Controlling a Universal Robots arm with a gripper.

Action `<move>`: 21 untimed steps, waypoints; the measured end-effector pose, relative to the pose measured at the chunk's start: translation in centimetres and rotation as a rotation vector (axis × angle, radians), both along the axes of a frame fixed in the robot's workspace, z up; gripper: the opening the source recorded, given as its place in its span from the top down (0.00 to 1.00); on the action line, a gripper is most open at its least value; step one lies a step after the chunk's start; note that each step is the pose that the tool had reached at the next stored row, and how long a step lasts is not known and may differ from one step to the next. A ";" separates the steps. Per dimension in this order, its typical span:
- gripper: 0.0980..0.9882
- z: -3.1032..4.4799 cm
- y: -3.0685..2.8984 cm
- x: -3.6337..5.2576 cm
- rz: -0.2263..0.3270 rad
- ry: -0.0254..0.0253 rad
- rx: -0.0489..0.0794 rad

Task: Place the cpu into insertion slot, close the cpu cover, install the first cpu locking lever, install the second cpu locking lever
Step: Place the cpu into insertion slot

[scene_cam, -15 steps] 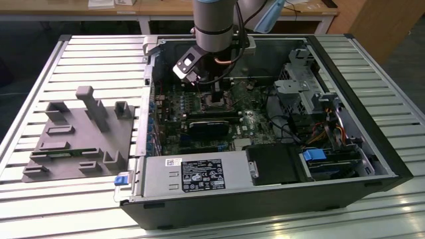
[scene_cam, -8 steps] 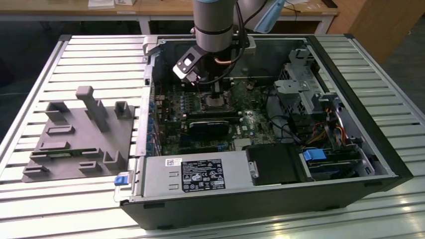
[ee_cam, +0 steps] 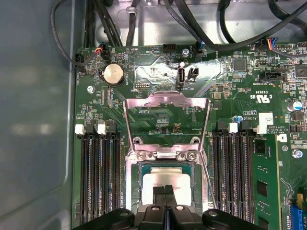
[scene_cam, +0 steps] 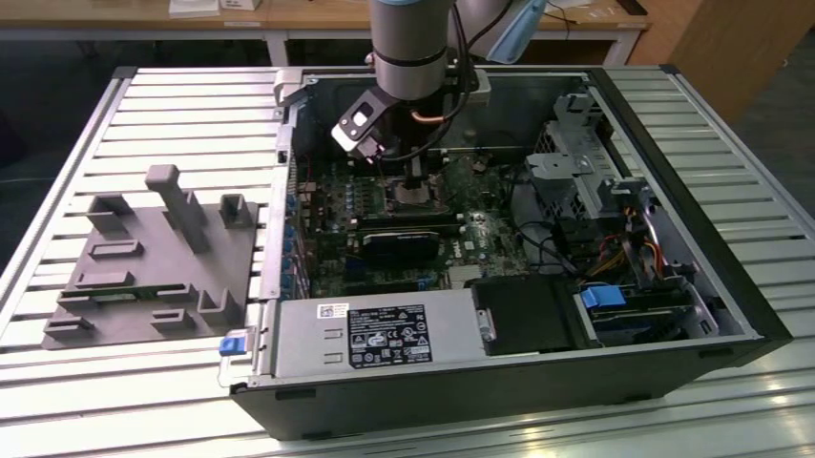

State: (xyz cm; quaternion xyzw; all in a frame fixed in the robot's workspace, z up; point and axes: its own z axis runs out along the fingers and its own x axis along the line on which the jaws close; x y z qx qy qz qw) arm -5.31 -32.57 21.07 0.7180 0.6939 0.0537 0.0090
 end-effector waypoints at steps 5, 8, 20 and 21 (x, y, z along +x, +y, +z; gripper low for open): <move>0.99 -0.05 0.00 0.00 -0.003 0.0000 -0.010; 0.99 -0.33 0.00 0.00 -0.003 0.0000 -0.011; 0.99 -1.15 -0.01 -0.01 -0.003 0.0003 -0.011; 0.99 -1.15 -0.01 -0.01 -0.003 0.0003 -0.011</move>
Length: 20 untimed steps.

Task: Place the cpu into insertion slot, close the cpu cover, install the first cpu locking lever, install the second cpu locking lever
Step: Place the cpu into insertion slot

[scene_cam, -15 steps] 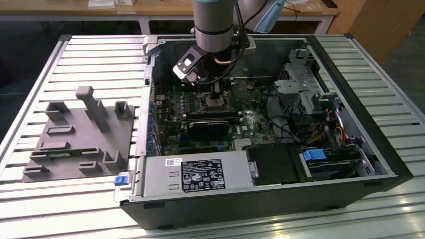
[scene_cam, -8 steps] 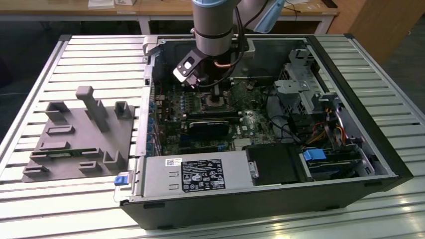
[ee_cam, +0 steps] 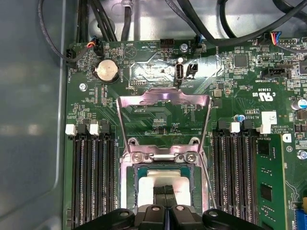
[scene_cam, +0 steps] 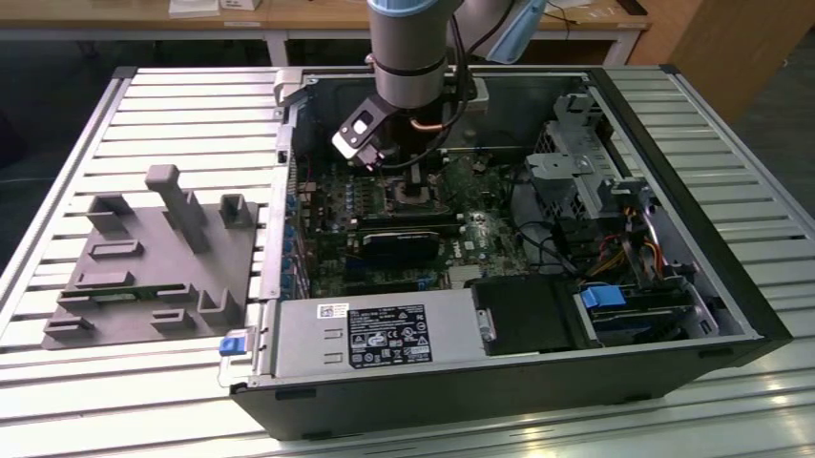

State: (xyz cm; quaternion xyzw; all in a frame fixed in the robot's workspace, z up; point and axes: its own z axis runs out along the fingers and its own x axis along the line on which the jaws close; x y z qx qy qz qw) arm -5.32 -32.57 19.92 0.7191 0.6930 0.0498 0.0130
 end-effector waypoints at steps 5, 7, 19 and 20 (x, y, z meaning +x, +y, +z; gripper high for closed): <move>0.99 0.33 0.01 0.01 0.000 -0.0005 0.001; 0.99 0.80 0.01 0.00 0.000 -0.0003 0.000; 0.99 4.45 0.01 0.01 0.000 -0.0011 0.000; 0.99 4.70 0.01 0.01 0.000 -0.0013 0.000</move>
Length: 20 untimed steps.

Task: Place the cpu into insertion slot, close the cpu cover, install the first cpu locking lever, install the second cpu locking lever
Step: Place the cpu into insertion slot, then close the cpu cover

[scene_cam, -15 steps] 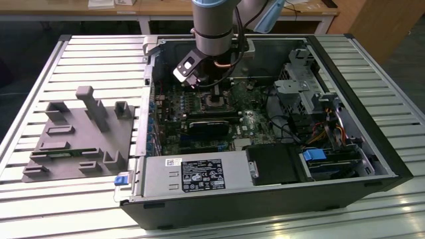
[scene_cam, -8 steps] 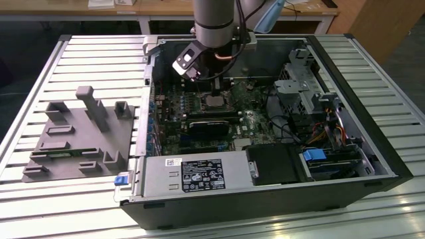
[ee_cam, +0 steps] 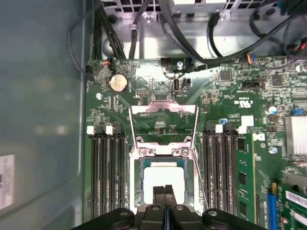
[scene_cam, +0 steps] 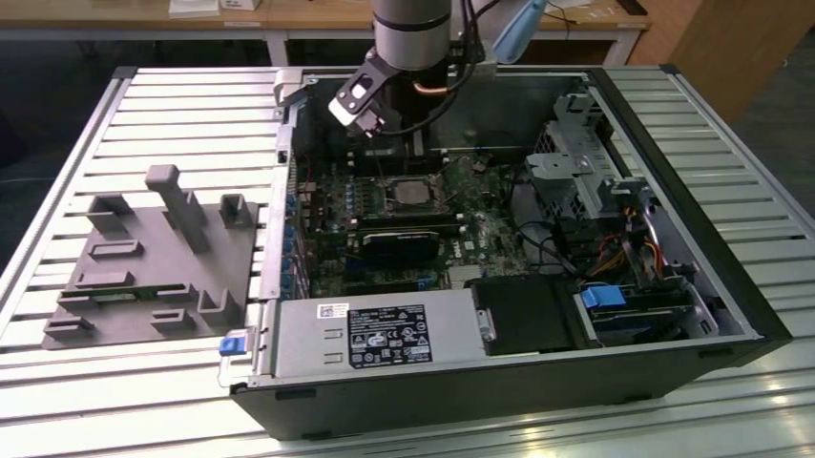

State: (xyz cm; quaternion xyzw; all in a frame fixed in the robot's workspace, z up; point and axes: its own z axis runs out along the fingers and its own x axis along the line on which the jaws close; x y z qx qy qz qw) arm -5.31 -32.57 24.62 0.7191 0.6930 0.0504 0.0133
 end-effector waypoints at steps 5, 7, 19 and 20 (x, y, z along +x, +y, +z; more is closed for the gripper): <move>0.99 0.53 0.00 0.00 0.000 -0.0004 0.000; 0.99 0.60 0.00 0.00 0.000 -0.0003 0.000; 0.99 0.99 0.00 0.00 0.000 -0.0002 0.000; 0.99 1.09 0.00 0.00 0.000 -0.0002 0.000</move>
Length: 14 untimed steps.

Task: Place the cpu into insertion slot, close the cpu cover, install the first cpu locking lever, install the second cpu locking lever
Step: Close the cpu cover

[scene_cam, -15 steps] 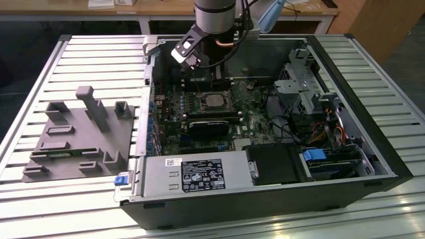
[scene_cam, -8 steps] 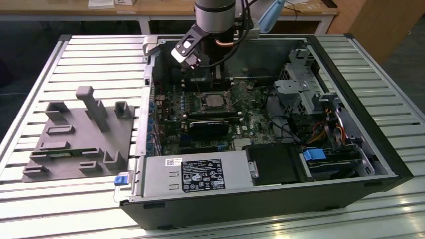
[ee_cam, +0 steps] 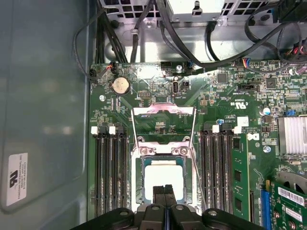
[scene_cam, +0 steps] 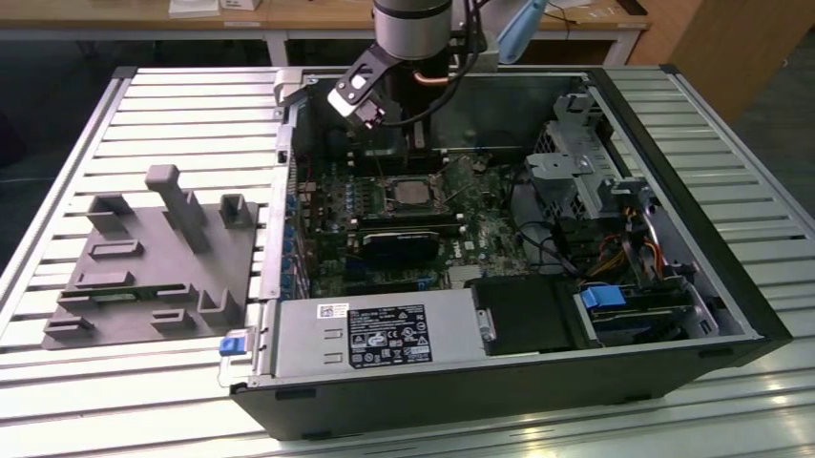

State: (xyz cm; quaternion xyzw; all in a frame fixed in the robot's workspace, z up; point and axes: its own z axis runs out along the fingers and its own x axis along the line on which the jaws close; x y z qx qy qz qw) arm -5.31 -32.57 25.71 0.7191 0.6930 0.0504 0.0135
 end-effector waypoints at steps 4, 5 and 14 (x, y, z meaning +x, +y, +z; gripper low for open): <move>0.99 0.49 0.00 0.00 0.000 0.0000 0.000; 0.99 0.62 0.00 0.00 0.000 -0.0001 0.000; 0.99 0.83 0.00 0.10 0.000 0.0001 0.000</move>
